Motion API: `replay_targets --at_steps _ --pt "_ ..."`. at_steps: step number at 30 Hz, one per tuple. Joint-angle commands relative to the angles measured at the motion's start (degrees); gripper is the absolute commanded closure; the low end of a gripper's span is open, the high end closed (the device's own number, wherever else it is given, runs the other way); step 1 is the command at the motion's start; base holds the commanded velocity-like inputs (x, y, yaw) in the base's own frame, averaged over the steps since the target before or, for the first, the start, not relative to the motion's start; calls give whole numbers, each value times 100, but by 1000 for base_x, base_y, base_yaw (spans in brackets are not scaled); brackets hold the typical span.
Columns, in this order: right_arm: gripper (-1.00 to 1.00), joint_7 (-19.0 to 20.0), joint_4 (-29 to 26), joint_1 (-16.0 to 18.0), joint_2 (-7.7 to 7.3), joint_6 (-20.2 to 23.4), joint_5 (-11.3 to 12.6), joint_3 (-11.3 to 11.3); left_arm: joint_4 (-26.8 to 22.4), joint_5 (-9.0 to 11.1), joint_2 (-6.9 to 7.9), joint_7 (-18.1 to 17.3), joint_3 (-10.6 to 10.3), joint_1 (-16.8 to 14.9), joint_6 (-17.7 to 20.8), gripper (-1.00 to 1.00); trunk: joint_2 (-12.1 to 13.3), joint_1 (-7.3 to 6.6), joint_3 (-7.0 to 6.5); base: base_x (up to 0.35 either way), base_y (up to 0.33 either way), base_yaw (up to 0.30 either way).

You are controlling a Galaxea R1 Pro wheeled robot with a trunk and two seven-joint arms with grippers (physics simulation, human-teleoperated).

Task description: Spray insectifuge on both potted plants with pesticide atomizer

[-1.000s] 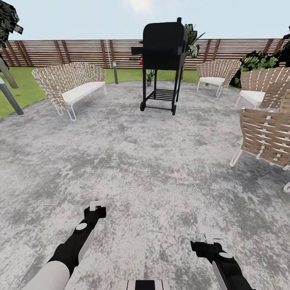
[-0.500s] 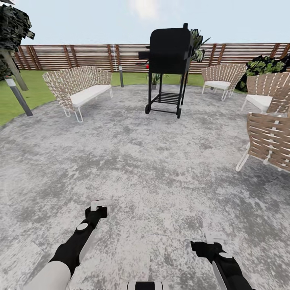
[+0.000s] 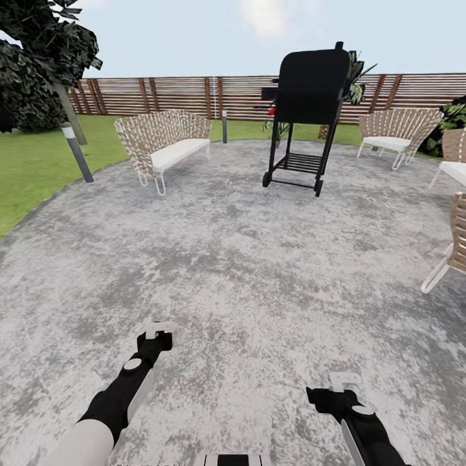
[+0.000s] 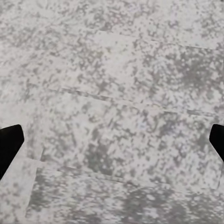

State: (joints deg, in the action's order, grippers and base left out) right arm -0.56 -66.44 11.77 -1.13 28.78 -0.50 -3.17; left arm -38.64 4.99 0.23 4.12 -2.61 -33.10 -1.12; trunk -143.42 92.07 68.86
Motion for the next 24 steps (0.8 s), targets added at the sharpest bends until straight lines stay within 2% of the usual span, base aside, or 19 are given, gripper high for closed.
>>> replay_targets --at_steps 1,24 --pt "-100 -6 -9 0 -1 31 -3 1 0 51 3 47 -29 -4 -11 100 -2 -1 -1 0 8 242" --pt "-100 -6 -8 0 -1 31 -9 2 -5 54 -8 54 -26 -4 -11 100 -2 -1 -118 0 1 245"
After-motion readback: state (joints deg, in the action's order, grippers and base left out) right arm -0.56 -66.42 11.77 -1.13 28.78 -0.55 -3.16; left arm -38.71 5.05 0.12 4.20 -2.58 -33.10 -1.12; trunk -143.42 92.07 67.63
